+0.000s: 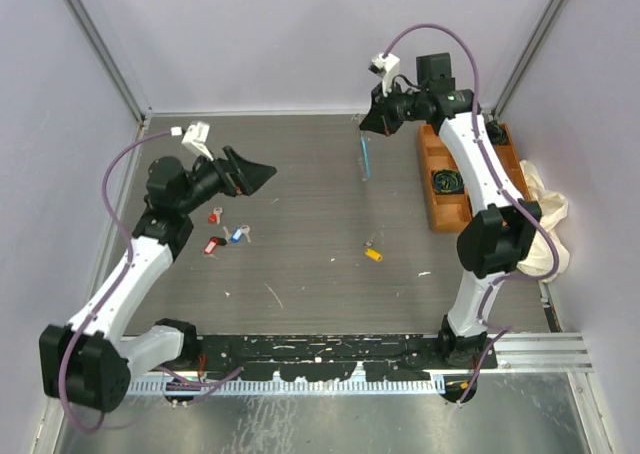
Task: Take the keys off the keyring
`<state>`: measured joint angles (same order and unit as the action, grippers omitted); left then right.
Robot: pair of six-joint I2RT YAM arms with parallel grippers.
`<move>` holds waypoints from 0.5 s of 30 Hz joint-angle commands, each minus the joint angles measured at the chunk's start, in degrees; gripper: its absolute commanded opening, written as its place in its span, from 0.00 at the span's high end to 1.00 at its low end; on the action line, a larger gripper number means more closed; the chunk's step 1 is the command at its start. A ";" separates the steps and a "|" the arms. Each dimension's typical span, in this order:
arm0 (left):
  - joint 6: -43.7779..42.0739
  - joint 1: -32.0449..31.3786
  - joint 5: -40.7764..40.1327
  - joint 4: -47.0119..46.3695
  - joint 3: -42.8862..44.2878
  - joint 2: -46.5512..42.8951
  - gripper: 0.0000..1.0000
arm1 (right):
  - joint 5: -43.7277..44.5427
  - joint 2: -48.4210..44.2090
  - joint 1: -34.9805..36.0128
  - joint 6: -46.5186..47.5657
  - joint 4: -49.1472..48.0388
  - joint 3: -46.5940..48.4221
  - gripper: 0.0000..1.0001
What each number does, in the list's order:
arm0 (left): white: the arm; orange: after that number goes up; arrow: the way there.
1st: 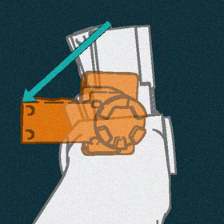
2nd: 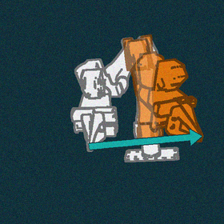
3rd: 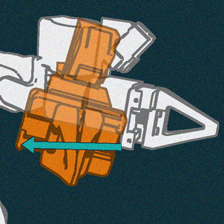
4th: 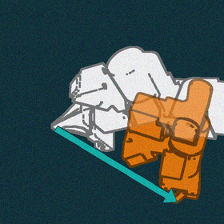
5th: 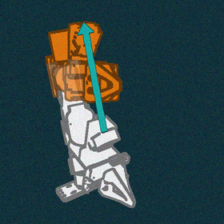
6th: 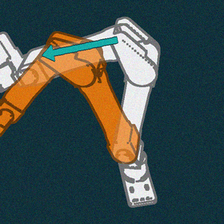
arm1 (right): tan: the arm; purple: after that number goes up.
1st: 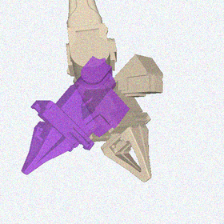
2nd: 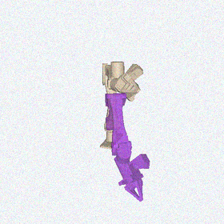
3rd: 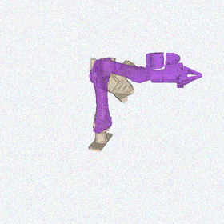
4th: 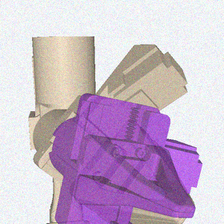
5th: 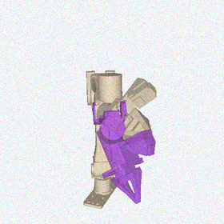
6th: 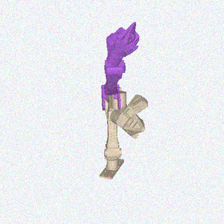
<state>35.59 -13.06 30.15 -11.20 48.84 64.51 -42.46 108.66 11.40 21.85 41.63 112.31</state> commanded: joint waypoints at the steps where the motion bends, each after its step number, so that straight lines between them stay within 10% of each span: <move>1: 4.66 0.10 0.37 -5.96 -4.74 -8.92 0.02 | -0.53 -8.24 0.32 4.20 6.07 -0.94 0.99; 9: 14.68 -0.09 5.11 -12.91 -14.49 -21.53 0.02 | -4.59 -20.64 0.32 7.50 7.46 -11.93 0.99; 15: 5.75 -4.38 1.92 -6.94 -15.01 -31.70 0.02 | -9.37 -24.98 0.33 13.13 11.56 -13.56 0.99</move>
<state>46.44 -14.63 33.04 -16.36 33.47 39.00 -46.30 87.70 11.57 30.22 52.16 98.61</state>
